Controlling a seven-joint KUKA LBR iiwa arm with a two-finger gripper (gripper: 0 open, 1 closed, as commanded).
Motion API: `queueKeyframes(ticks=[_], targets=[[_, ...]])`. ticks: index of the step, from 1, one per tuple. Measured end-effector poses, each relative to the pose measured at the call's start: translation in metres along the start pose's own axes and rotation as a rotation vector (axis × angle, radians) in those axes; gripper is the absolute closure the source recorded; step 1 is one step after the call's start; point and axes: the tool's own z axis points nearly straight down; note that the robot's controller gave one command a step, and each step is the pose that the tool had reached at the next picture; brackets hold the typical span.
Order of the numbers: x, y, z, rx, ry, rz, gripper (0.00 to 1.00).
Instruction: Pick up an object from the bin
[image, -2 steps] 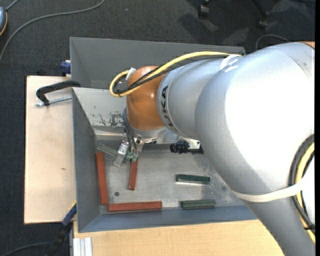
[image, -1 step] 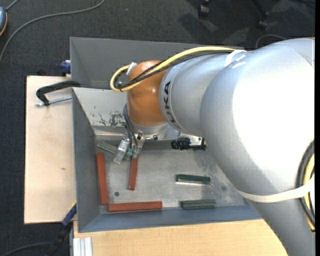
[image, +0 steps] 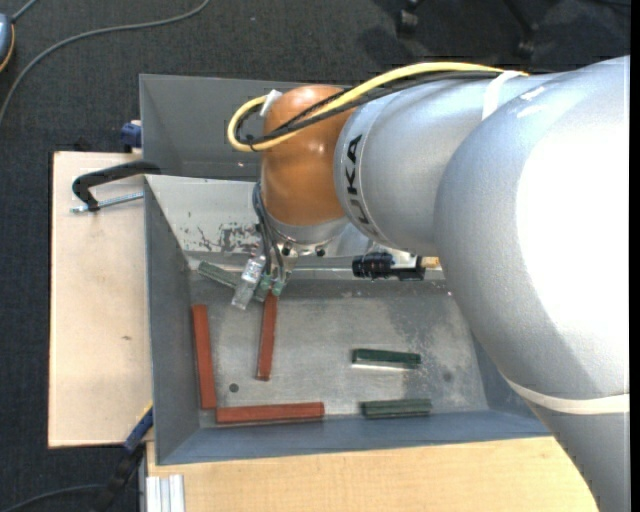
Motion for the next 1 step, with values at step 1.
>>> queueKeyframes(ticks=[1], targets=[[-0.0007,0.0020,-0.0139,0.002,0.002,-0.002,1.00]])
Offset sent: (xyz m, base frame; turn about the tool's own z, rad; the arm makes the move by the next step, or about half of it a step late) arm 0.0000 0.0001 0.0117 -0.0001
